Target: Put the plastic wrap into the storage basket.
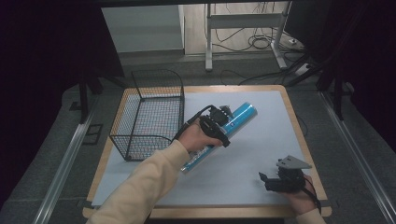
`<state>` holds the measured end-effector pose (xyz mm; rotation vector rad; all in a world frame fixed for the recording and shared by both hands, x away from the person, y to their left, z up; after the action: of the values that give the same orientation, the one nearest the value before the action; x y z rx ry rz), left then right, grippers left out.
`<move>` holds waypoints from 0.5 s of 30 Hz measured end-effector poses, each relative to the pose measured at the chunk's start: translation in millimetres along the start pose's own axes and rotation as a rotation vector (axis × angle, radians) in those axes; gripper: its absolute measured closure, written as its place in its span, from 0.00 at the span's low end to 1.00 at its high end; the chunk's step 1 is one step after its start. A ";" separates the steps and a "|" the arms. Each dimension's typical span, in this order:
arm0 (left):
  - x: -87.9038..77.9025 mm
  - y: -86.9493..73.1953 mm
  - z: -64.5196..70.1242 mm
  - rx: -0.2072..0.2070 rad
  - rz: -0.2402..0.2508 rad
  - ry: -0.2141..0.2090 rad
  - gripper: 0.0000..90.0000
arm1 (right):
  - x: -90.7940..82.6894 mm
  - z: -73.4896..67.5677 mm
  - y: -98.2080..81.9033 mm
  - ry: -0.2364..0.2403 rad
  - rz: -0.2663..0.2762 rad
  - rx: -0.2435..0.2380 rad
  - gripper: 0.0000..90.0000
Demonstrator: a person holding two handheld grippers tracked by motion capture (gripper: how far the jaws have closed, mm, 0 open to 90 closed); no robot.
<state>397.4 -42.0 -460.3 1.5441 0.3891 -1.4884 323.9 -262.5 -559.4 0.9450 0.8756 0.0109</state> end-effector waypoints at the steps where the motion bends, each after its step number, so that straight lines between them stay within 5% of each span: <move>1: -0.8 1.0 -0.9 -0.003 0.002 -0.006 0.35 | 0.0 0.0 0.0 0.000 0.000 0.000 0.12; 15: -9.5 12.8 -14.6 -0.026 0.012 -0.017 0.35 | -0.3 0.7 -0.3 -0.003 -0.001 0.003 0.12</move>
<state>414.0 -33.9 -449.1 1.5094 0.3869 -1.4805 324.1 -263.2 -559.2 0.9468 0.8733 0.0075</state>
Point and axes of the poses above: each handheld gripper's, and its own axes: x roughly forward along the jaws, y roughly out of its top, z roughly to its right, the point moved 7 cm from there along x, roughly forward along the jaws, and after that the axes turned 13 degrees about -x, right-handed, at the moved point
